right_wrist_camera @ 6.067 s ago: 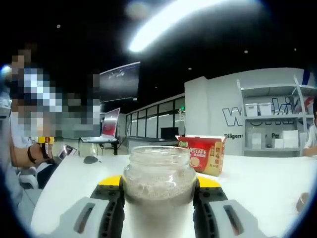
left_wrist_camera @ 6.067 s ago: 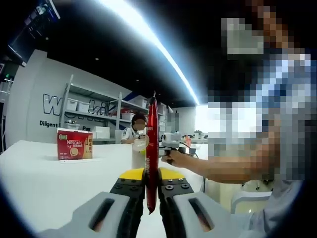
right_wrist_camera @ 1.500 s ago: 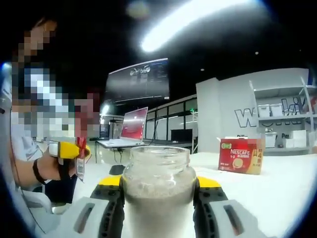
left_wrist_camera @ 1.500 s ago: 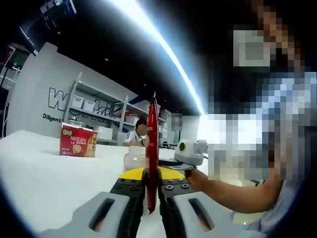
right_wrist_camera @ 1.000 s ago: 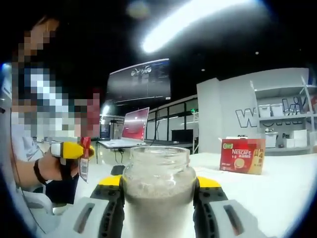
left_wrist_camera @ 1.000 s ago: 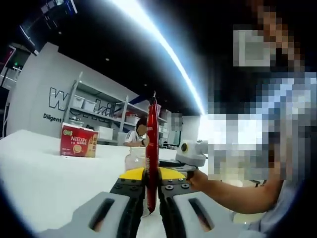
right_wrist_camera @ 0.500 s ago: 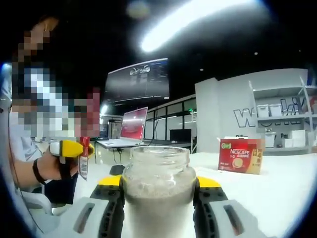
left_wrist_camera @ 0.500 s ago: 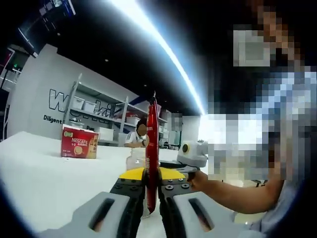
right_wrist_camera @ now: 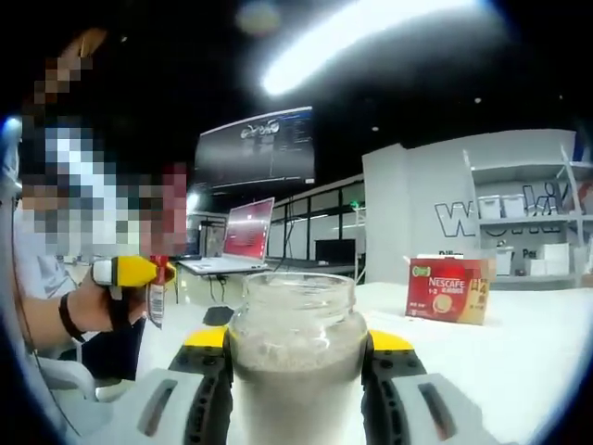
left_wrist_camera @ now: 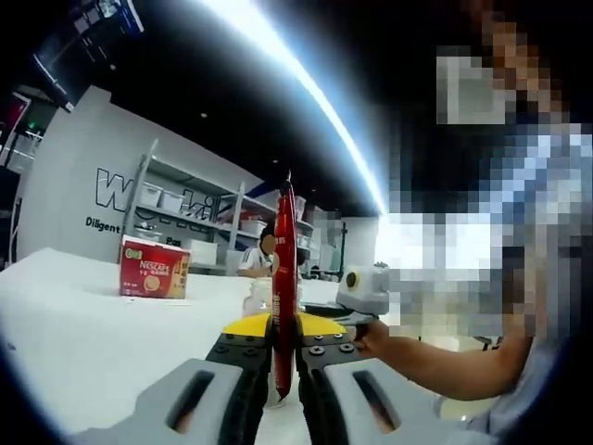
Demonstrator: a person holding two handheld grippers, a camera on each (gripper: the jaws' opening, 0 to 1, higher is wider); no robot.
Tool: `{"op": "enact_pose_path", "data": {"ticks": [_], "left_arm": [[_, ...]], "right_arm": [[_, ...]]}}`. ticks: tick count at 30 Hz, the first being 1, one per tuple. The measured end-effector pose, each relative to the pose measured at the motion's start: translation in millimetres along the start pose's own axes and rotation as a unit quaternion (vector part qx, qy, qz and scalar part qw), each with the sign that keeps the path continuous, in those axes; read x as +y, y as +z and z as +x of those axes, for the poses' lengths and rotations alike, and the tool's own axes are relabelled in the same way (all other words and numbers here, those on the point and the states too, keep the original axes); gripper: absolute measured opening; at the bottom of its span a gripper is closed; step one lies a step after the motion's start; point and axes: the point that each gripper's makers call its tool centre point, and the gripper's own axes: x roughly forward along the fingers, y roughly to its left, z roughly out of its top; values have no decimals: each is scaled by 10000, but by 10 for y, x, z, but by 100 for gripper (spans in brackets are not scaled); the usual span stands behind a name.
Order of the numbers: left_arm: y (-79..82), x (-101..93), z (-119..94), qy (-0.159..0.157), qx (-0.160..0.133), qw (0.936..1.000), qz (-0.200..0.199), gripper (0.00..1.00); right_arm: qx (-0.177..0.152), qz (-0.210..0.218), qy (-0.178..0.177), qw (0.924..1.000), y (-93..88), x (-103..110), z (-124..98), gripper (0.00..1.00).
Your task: Tear open the coffee pouch, take out the coffee, and pour the coffee from the pouch into the cup
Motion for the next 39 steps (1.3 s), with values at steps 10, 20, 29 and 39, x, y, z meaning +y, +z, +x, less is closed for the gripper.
{"op": "enact_pose_path", "data": {"ticks": [10,20,29,39], "left_arm": [[-8,-28,9,-4,41,10000,75,12],[6,-41,29,-24,-8,10000,8,12],[-25,-79,24,-67,30,10000,56,12],[-4,-49,-47,24,-19,10000,10,12]], "right_arm": [[-137,84,496,9986,-7,10,16,54],[-125,72,64,9999,4,44,-8,54],[-102,58,-136,9998,0,35,-24,54],[-118,63,26,9999,10,178,37,54]]}}
